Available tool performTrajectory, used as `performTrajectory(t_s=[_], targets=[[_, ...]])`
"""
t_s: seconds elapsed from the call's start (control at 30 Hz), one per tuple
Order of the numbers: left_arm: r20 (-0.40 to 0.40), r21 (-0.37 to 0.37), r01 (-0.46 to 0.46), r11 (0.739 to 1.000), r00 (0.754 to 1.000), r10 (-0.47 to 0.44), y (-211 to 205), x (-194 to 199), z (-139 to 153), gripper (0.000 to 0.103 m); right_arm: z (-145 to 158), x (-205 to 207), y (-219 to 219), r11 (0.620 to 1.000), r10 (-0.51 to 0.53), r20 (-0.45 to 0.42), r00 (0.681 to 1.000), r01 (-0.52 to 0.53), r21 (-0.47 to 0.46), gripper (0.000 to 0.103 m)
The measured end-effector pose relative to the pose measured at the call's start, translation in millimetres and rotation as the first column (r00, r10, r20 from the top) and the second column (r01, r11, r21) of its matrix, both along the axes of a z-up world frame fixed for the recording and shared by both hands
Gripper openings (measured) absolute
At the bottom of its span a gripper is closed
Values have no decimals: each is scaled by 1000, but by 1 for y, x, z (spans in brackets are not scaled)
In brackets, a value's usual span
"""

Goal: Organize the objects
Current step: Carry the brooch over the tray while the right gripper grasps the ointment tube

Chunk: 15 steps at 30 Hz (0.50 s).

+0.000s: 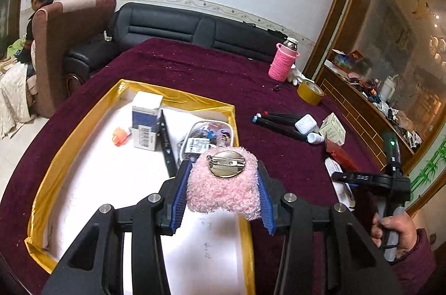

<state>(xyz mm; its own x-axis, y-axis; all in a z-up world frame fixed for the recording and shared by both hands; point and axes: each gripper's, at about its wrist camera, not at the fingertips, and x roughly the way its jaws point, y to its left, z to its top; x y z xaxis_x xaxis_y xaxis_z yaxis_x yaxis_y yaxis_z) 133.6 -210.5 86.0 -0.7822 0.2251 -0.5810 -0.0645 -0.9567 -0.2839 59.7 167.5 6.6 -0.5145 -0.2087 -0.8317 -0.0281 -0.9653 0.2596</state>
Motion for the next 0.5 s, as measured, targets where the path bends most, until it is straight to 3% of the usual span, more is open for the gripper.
performTrajectory(t_s=[0.1,0.37,0.43,0.5], targets=[[1,1,-11,1000,1000,11,-6,5,1,43,-3,8,10,997,0,2,1000,1,-81,32],[-7,-21,-32,999,999,32,-8,15,6,43,-1,-1,-19,990,51,-60,997,-42,138,33],[-13,-29,-40,999,999,39,-10,17,8,43,-1,0,-16,993,49,-66,997,-41,113,31],[-17,-30,-51,998,999,50,-14,18,11,43,-1,-1,-4,999,39,-62,997,-38,5,31]])
